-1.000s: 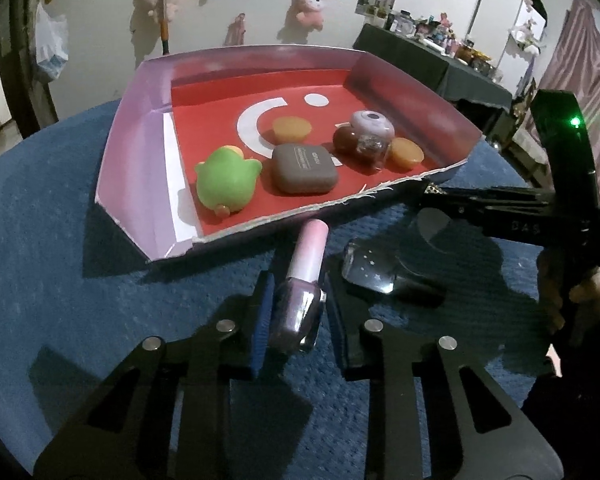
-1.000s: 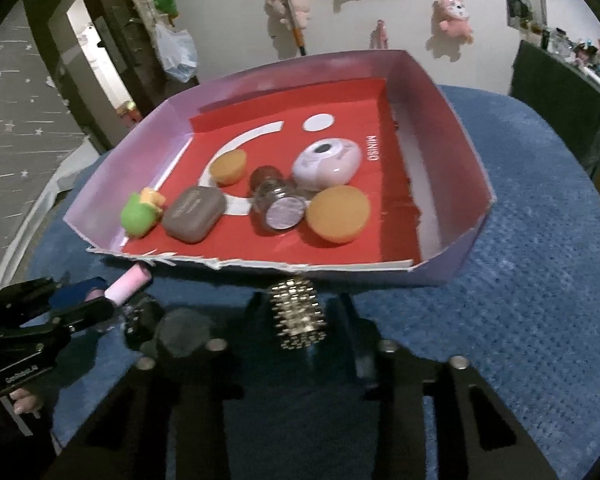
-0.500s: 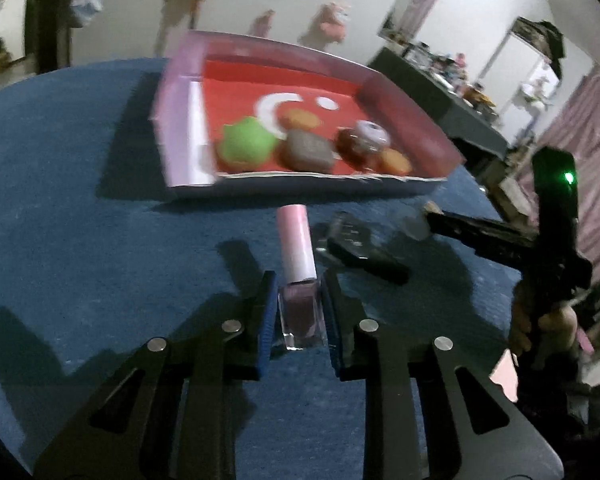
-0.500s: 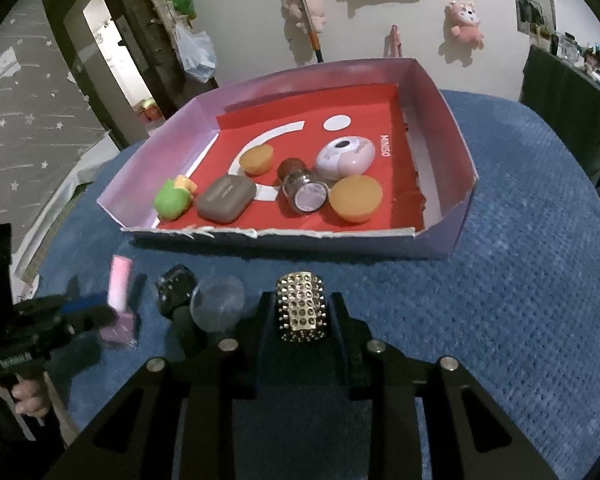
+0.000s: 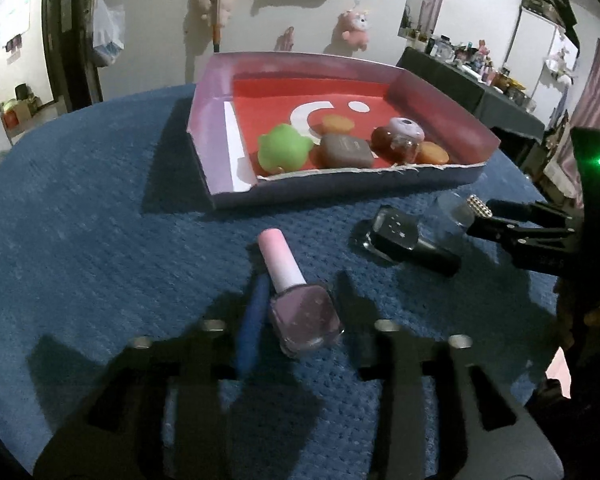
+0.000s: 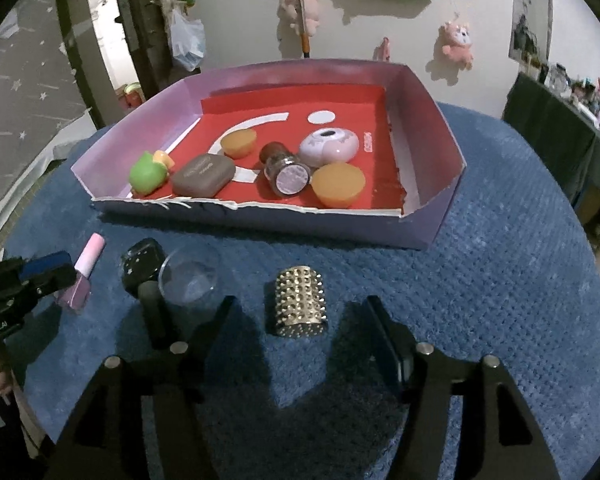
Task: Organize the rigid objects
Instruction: 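Grasp the purple nail polish bottle with the left tool while the right tool grasps the silver studded cylinder, then lower the nail polish and studded cylinder into the pink box and open both tools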
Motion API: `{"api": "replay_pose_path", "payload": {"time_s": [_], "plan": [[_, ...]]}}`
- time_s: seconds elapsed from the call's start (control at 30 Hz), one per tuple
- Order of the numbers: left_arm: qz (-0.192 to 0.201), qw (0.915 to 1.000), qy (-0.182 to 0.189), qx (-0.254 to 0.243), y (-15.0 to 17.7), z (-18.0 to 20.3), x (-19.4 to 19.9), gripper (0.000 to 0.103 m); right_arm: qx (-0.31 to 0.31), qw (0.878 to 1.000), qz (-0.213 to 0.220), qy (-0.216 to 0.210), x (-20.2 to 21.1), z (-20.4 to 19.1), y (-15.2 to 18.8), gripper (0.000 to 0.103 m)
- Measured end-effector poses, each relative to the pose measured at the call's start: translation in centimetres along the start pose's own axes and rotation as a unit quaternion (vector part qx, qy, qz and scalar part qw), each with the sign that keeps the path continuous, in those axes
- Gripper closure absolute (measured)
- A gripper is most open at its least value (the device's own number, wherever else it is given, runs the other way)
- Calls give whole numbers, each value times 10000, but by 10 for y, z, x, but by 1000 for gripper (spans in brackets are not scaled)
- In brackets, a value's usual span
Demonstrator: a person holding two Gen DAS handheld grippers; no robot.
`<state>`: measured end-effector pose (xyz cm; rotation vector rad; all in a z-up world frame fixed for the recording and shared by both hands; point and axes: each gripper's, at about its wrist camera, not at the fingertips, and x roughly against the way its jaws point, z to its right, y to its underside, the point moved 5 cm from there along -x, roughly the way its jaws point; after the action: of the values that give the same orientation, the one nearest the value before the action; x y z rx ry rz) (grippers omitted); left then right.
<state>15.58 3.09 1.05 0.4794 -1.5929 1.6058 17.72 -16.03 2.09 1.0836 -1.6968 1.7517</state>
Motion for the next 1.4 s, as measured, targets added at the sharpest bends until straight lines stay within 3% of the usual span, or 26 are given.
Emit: {"api": "replay_pose_path", "payload": {"time_s": [0.03, 0.07, 0.2, 0.33, 0.43, 0.53, 0.57, 0.6, 0.63, 0.67, 0.77, 1.23, 1.4], "plan": [[48, 10000, -12, 52, 1, 0, 1, 28, 53, 10000, 20, 58, 1, 0, 0, 35], [137, 9999, -24, 92, 2, 0, 4, 26, 92, 9999, 36, 87, 2, -1, 0, 32], [227, 9996, -94, 119, 4, 2, 8, 26, 122, 9999, 6, 72, 1, 1, 2, 30], [135, 9982, -585, 62, 9, 3, 4, 26, 230, 9995, -9, 228, -1, 2, 6, 30], [21, 9978, -641, 176, 13, 2, -4, 26, 293, 9994, -48, 200, -4, 1, 6, 30], [-100, 9969, -718, 294, 18, 1, -12, 32, 442, 9985, -65, 331, -7, 1, 2, 30], [-51, 9961, -845, 242, 18, 2, -11, 42, 495, 9981, -93, 351, -9, 1, 1, 30], [-42, 9952, -963, 178, 18, 3, -12, 46, 525, 9980, -116, 339, -11, 1, 0, 32], [-15, 9958, -900, 190, 18, 4, -11, 54, 534, 9981, -112, 275, -11, 0, -1, 35], [-13, 9963, -827, 214, 17, 5, -11, 65, 532, 9984, -112, 178, -11, -1, -2, 45], [-7, 9965, -794, 263, 15, 5, -9, 65, 583, 9982, -84, 62, -10, -6, -3, 76], [247, 9983, -521, -16, 1, 26, 13, 65, 517, 9986, 132, -42, 9, -8, -7, 76], [454, 9984, -195, -262, -38, 35, 30, 65, 520, 9975, 311, -371, 25, -12, -35, 76]]}}
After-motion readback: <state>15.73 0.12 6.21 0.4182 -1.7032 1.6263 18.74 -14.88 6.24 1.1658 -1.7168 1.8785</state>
